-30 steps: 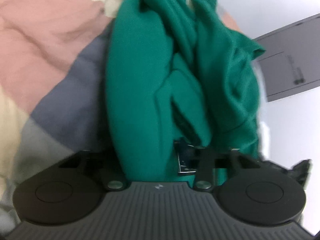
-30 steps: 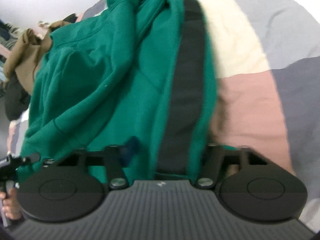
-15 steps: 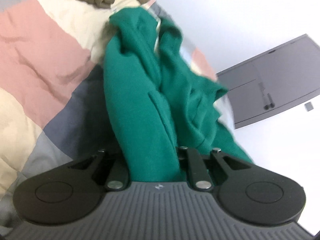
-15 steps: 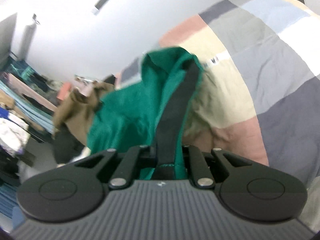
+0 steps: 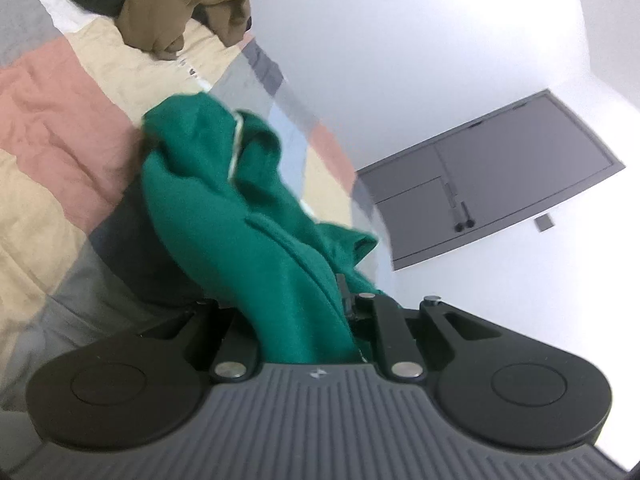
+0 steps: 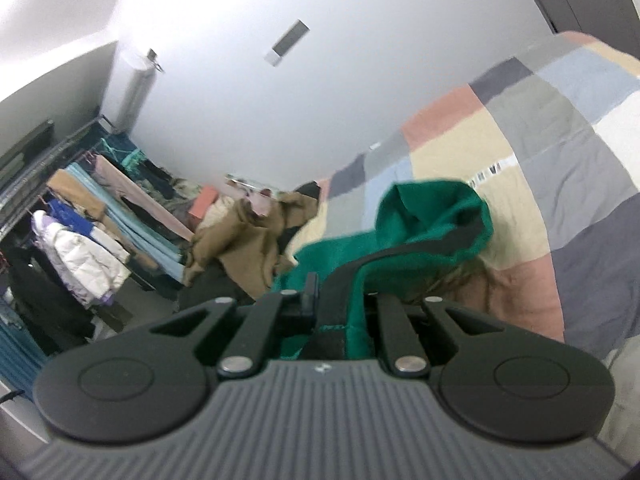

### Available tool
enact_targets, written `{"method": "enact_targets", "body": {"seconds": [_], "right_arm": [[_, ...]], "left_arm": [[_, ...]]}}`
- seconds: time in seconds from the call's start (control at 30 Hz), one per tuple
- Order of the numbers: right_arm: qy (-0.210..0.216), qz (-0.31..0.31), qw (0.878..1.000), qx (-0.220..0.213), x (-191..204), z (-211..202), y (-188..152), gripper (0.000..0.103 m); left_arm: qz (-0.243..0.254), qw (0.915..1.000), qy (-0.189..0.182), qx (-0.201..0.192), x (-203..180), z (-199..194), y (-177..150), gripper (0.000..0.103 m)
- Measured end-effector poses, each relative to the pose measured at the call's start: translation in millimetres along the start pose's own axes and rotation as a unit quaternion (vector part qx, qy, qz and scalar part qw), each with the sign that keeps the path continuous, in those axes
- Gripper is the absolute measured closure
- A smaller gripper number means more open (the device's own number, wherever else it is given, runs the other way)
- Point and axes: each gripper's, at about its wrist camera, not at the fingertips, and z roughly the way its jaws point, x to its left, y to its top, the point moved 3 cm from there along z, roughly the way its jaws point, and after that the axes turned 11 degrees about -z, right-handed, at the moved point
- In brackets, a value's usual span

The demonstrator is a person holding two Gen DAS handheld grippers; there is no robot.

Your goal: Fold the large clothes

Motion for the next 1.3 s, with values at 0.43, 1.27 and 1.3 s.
{"method": "enact_targets", "body": {"seconds": [0.43, 1.27, 1.3], "right_arm": [[-0.088, 0.104, 0.990, -0.029, -62, 87, 69, 0.091], [-0.166, 0.096, 0.981, 0.025, -247, 358, 52, 0.091], [-0.166, 0.101, 0.981, 0.029, -251, 361, 50, 0.091]], "left_arm": [[0.015, 0.9945, 0.072, -0.074, -64, 81, 93, 0.087], [0.059, 0.9934, 0.089, -0.043, 79, 325, 252, 0.085], [0.056, 0.9938, 0.087, -0.042, 81, 327, 252, 0.085]]}}
